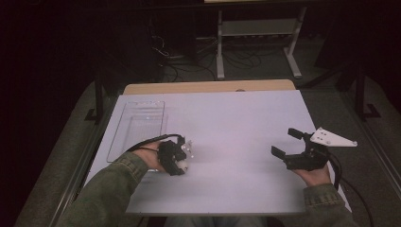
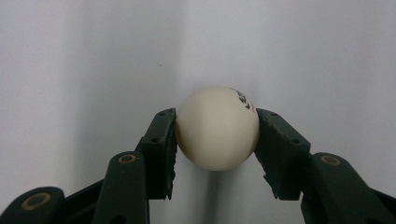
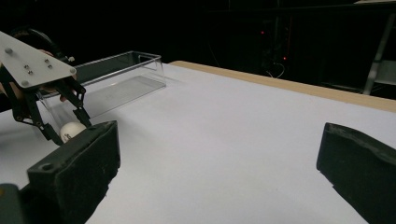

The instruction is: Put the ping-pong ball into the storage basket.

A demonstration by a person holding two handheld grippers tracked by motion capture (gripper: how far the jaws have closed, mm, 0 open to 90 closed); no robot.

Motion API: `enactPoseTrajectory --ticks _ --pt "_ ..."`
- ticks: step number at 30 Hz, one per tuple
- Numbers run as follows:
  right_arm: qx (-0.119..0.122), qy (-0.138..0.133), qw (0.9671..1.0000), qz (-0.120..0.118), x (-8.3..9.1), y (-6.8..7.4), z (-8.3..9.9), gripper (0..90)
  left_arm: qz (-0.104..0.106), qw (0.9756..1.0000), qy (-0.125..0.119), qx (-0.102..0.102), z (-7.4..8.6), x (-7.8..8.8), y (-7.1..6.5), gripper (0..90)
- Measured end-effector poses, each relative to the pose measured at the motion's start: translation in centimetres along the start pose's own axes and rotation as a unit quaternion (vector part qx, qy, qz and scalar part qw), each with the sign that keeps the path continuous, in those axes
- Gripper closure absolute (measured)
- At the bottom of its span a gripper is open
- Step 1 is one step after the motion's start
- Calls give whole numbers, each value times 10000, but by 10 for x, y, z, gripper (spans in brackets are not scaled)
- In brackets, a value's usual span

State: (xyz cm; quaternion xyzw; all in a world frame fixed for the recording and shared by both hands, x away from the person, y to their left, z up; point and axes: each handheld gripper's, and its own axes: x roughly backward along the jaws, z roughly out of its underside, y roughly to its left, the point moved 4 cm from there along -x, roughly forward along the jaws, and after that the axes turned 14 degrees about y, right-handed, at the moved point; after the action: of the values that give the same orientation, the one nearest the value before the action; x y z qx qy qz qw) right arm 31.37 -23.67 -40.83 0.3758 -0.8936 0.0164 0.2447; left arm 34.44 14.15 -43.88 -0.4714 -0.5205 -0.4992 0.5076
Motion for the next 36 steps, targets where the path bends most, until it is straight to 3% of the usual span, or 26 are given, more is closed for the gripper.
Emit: enactPoseTrajectory --ticks 14,28,32,35,36 --pt "12 28 10000 19 0 0 1 0 -40 9999 -157 10 -1 11 -5 500" --pt "65 89 9999 -7 -1 2 2 0 -161 9993 -318 86 9 34 -9 501" --pt "45 105 9999 -19 -1 3 3 0 -206 9986 -464 113 11 53 -11 501" --pt "24 130 9999 -15 -1 2 4 0 -221 9986 -469 96 11 56 -11 501" --pt "-8 130 9999 -6 -1 0 5 0 -273 9985 -460 83 12 64 -11 501"
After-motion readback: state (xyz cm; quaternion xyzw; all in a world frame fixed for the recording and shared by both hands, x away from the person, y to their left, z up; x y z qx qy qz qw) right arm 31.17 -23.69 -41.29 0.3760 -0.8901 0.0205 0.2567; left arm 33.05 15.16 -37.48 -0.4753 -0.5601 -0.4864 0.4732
